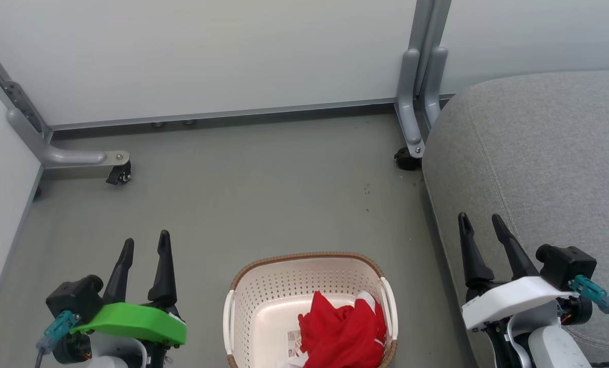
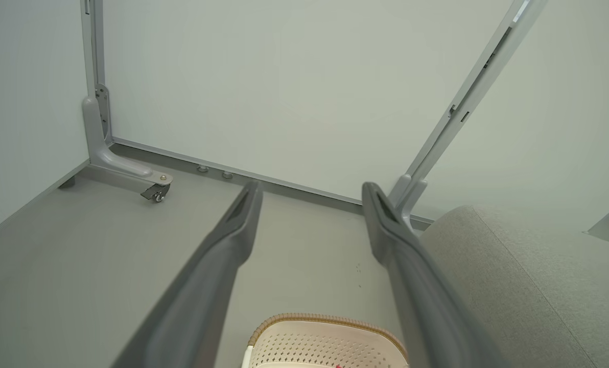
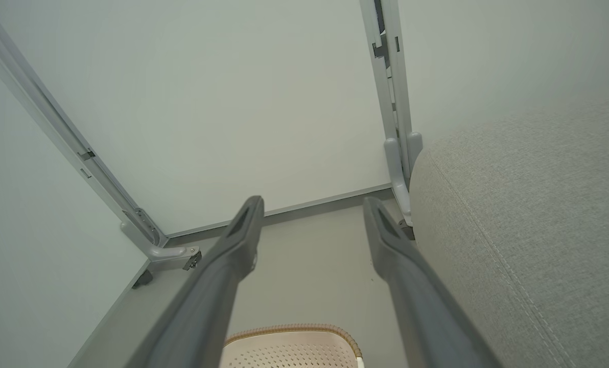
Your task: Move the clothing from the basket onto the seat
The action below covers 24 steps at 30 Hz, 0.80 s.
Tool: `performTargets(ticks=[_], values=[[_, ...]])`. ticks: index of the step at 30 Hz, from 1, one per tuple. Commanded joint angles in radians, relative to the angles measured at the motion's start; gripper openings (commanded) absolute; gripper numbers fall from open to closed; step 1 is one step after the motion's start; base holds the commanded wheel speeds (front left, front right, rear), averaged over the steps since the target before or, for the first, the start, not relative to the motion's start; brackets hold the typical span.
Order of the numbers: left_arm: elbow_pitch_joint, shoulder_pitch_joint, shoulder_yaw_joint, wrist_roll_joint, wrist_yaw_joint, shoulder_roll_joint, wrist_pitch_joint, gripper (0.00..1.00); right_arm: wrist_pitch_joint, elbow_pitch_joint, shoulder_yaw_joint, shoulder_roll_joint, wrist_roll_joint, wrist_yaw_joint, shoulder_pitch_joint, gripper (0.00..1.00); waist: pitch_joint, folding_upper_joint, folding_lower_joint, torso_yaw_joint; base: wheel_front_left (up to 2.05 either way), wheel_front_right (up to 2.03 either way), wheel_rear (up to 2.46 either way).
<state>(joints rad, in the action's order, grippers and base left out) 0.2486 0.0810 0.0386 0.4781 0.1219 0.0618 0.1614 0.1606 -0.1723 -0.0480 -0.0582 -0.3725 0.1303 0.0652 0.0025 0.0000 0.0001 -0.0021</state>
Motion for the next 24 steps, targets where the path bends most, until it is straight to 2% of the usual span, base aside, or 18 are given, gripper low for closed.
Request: performTargets(ticks=[1, 24], values=[[-0.002, 0.001, 0.004, -0.032, -0.003, 0.003, 0.01, 1.0, 0.011, 0.001, -0.001, -0.003, 0.03, 0.0, -0.003, 1.0, 0.0, 0.0, 0.0, 0.0, 0.0, 0.0, 0.0], [0.084, -0.002, 0.007, -0.213, 0.001, -0.002, 0.061, 1.0, 0.048, -0.028, -0.01, 0.006, 0.211, 0.0, -0.007, 1.0, -0.001, 0.0, -0.0001, -0.003, 0.0, 0.0, 0.0]])
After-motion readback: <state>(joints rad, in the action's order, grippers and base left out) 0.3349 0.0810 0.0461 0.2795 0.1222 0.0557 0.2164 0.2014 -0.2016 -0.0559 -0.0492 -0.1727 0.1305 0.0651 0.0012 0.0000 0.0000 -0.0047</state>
